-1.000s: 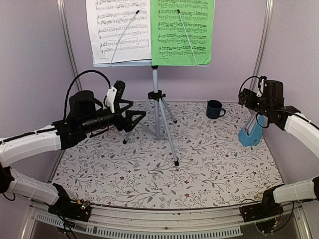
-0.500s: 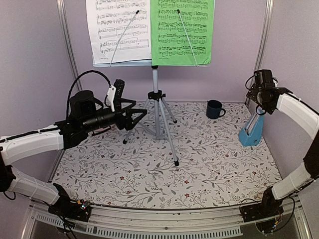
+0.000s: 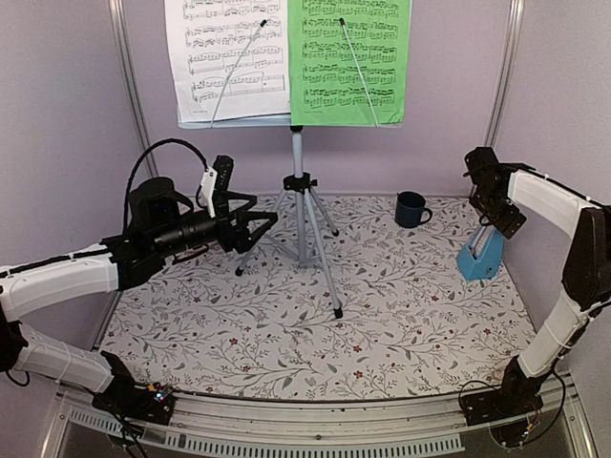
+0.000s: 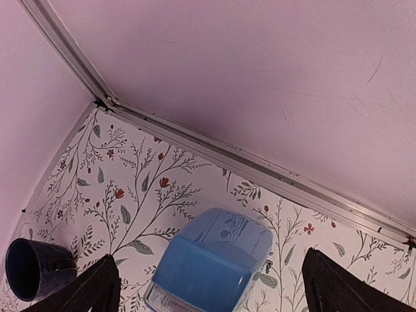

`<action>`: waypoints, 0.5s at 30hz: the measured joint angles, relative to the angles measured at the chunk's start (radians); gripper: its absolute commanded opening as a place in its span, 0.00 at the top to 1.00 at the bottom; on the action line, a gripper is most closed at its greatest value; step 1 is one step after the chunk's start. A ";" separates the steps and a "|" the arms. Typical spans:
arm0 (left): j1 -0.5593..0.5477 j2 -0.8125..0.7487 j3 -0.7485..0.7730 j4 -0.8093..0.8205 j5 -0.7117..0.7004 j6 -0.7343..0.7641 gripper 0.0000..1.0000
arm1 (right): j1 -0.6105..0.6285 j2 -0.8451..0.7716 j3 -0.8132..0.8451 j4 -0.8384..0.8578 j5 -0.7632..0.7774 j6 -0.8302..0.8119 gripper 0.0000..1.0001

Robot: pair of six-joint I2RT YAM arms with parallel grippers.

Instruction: Set up the instrument practice props

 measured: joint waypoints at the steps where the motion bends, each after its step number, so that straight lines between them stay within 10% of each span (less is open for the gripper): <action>1: 0.000 -0.002 0.000 0.002 0.000 0.000 0.13 | 0.000 0.000 -0.001 -0.002 0.000 0.012 0.01; 15: 0.003 -0.007 -0.008 0.004 0.000 -0.015 0.14 | 0.000 0.112 -0.002 0.016 0.005 0.089 0.06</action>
